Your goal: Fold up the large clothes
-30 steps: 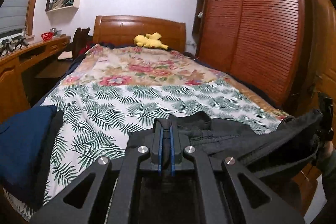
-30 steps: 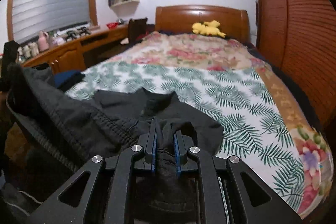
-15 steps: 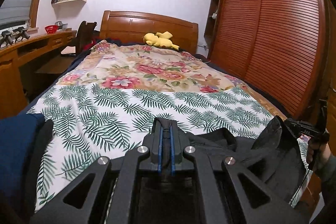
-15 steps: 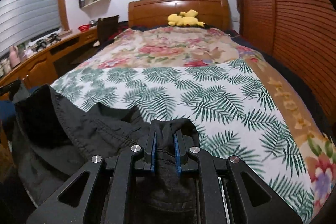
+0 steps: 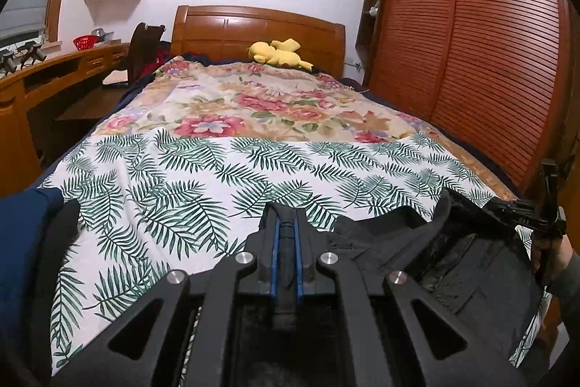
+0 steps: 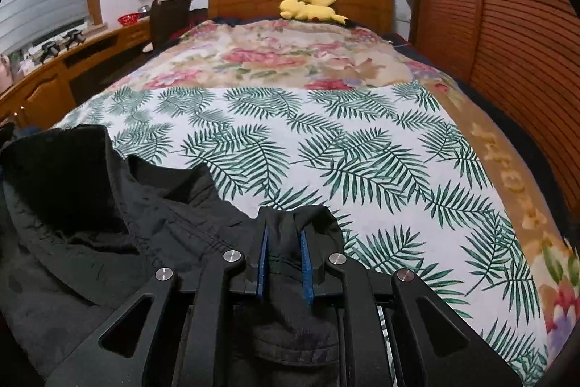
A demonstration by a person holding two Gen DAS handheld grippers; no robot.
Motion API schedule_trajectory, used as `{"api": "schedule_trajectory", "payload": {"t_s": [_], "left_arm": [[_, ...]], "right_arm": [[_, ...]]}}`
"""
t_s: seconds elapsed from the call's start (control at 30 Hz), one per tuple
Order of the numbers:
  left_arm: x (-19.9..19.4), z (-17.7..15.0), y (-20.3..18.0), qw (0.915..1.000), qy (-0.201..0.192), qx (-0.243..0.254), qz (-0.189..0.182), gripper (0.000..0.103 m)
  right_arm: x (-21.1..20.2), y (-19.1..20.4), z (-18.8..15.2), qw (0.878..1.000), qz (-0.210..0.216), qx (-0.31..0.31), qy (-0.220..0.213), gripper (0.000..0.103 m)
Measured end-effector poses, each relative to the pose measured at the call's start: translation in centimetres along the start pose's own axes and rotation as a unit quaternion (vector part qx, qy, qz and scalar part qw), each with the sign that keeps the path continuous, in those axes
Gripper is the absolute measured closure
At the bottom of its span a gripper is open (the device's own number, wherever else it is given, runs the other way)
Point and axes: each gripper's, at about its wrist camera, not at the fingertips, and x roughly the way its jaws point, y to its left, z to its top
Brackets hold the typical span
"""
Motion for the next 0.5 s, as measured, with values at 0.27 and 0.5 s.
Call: {"api": "schedule_trajectory", "payload": {"t_s": [0.27,0.5], "left_arm": [[0.7,-0.3,0.5,0.9993,0.032,0.015,0.013,0.095],[-1.4,-0.6,1.4,0.9994,0.028,0.012,0.016,0.079]], "right_arm": [[1.7,0.8,0.1,0.999,-0.023,-0.016,0.023,0.091],[2.0,0.8,0.4,0.998,-0.031,-0.005,0.049,0.08]]}}
